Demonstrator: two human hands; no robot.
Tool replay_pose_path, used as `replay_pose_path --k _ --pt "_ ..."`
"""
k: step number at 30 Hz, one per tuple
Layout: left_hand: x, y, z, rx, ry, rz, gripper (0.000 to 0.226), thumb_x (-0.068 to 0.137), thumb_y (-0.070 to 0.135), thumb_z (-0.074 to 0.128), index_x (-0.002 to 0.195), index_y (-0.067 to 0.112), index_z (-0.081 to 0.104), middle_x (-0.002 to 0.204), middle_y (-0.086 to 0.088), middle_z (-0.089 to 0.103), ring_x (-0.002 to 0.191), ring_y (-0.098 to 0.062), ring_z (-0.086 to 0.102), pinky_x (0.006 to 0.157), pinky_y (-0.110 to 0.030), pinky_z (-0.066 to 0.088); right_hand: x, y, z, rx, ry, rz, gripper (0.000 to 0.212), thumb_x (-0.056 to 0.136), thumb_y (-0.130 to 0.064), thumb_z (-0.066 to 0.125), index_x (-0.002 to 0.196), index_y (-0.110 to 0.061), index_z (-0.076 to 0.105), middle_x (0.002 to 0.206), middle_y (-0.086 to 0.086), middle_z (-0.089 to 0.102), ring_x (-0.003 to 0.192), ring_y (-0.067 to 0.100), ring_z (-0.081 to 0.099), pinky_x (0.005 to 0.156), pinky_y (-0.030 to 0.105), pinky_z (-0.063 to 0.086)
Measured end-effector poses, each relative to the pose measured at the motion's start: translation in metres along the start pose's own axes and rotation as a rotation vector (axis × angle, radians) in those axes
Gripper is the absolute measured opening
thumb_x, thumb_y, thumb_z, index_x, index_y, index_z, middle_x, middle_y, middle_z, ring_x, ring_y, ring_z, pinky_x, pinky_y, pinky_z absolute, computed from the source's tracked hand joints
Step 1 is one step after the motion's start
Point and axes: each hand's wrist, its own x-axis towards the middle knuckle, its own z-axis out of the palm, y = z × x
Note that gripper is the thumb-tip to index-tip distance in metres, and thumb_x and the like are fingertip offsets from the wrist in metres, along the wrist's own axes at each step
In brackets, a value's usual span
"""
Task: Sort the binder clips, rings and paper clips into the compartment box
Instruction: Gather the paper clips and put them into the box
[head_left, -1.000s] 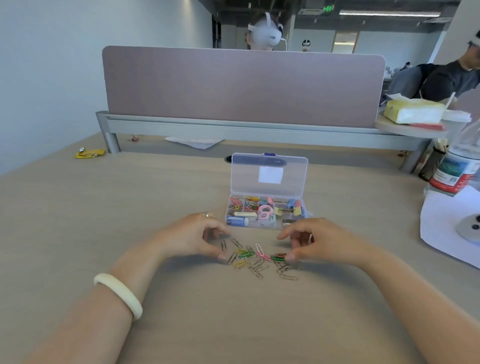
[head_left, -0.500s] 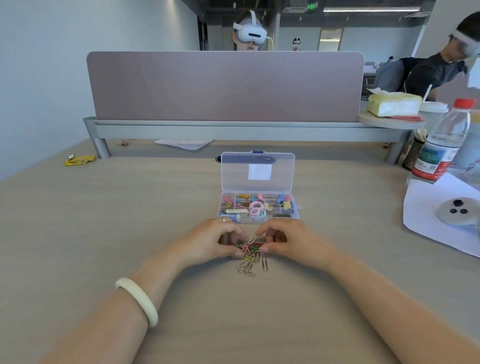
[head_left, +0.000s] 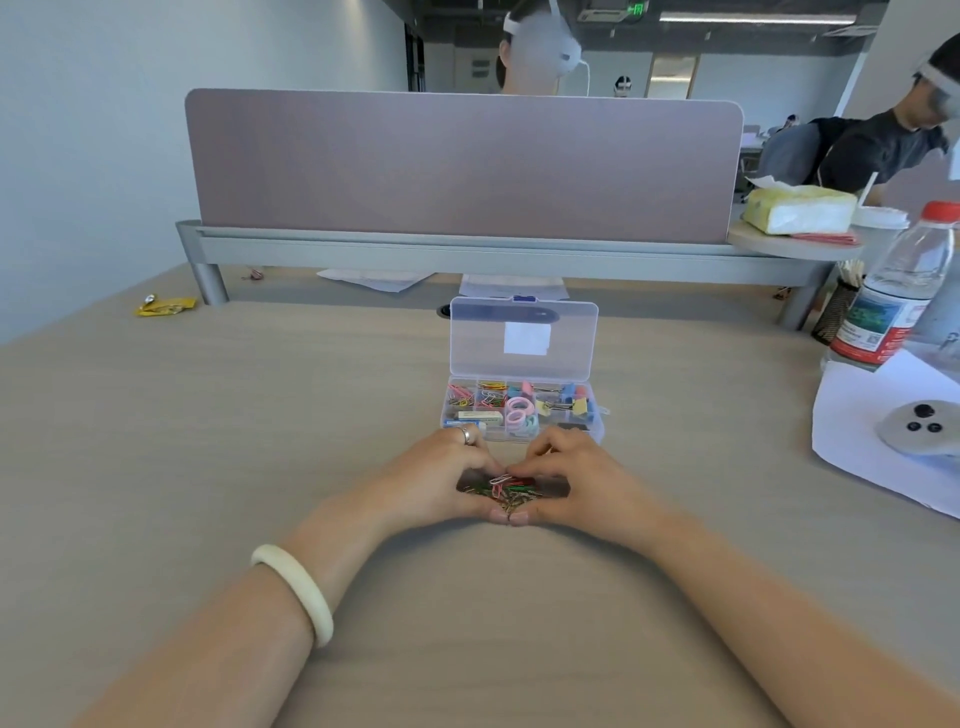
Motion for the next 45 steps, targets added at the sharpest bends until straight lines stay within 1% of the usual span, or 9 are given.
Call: replay_pose_path --k 4,9,16,18,28,31,35,39,45 --pt "0.001 0.000 0.000 0.030 0.035 0.015 0.026 0.076 0.028 0.071 0.100 0.018 0.070 0.089 0.008 0.048 0.082 -0.009 0.051 0.075 -0.026 0.043 0.000 0.000 0.007 0.111 0.045 -0.019 0.030 0.073 -0.029 0.075 0.102 -0.023 0.071 0.089 -0.007 0.050 0.086 0.004 0.050 0.078 0.011 0.038" --pt "-0.001 0.004 0.001 0.133 0.100 0.059 0.022 0.082 0.023 0.064 0.102 0.016 0.069 0.091 0.001 0.056 0.080 -0.008 0.049 0.060 -0.012 0.030 -0.001 -0.002 0.008 0.041 0.064 -0.068 0.022 0.080 -0.023 0.069 0.101 -0.017 0.071 0.090 -0.003 0.054 0.075 -0.003 0.048 0.074 0.008 0.037" --pt "0.001 0.006 0.009 0.291 0.203 0.128 0.021 0.081 0.020 0.052 0.091 0.011 0.068 0.086 -0.009 0.064 0.083 -0.025 0.058 0.067 -0.022 0.032 -0.002 -0.003 0.015 -0.162 0.159 -0.085 0.024 0.082 -0.023 0.052 0.095 -0.012 0.069 0.091 0.007 0.065 0.086 0.021 0.061 0.077 0.028 0.047" --pt "0.002 0.005 0.010 0.302 0.217 0.130 0.022 0.081 0.021 0.050 0.087 0.010 0.068 0.083 -0.009 0.064 0.081 -0.025 0.059 0.065 -0.023 0.033 0.000 -0.003 0.015 -0.169 0.187 -0.082 0.019 0.084 -0.020 0.054 0.094 -0.010 0.068 0.091 0.008 0.065 0.085 0.021 0.060 0.075 0.021 0.041" --pt "0.004 -0.002 0.009 -0.006 0.292 0.030 0.011 0.083 0.021 0.063 0.087 0.013 0.071 0.079 -0.006 0.067 0.067 -0.007 0.050 0.065 -0.026 0.041 0.005 0.006 0.008 0.069 0.251 0.030 0.009 0.083 -0.015 0.064 0.086 -0.011 0.071 0.072 -0.012 0.056 0.071 -0.007 0.052 0.064 0.005 0.037" --pt "0.003 -0.002 0.007 -0.135 0.310 -0.012 0.009 0.080 0.022 0.067 0.083 0.016 0.072 0.066 0.000 0.064 0.056 -0.002 0.049 0.055 -0.015 0.036 0.004 0.008 0.002 0.200 0.235 0.100 0.006 0.082 -0.016 0.065 0.080 -0.016 0.071 0.069 -0.010 0.060 0.062 0.000 0.050 0.058 0.008 0.038" --pt "0.002 -0.004 0.004 -0.296 0.325 -0.078 0.008 0.079 0.017 0.068 0.084 0.015 0.073 0.067 -0.008 0.065 0.056 -0.003 0.048 0.054 -0.018 0.036 0.002 0.010 -0.009 0.406 0.245 0.184 0.015 0.082 -0.014 0.066 0.071 -0.024 0.068 0.056 -0.013 0.062 0.054 -0.003 0.052 0.056 0.006 0.039" --pt "0.002 -0.005 0.003 -0.438 0.324 -0.121 0.011 0.078 0.017 0.069 0.086 0.011 0.073 0.061 0.010 0.060 0.051 0.004 0.047 0.052 -0.010 0.035 0.025 0.003 -0.028 0.530 0.284 0.234 0.014 0.083 -0.011 0.065 0.071 -0.018 0.069 0.057 -0.005 0.060 0.047 0.000 0.050 0.054 0.010 0.043" --pt "0.003 -0.010 0.003 -0.582 0.336 -0.141 0.007 0.079 0.012 0.068 0.081 0.006 0.072 0.053 0.011 0.055 0.046 0.000 0.042 0.047 -0.012 0.034 0.099 -0.001 -0.028 0.370 0.316 0.249 0.012 0.085 -0.016 0.064 0.089 -0.007 0.071 0.073 0.000 0.065 0.060 0.003 0.055 0.057 0.014 0.046"
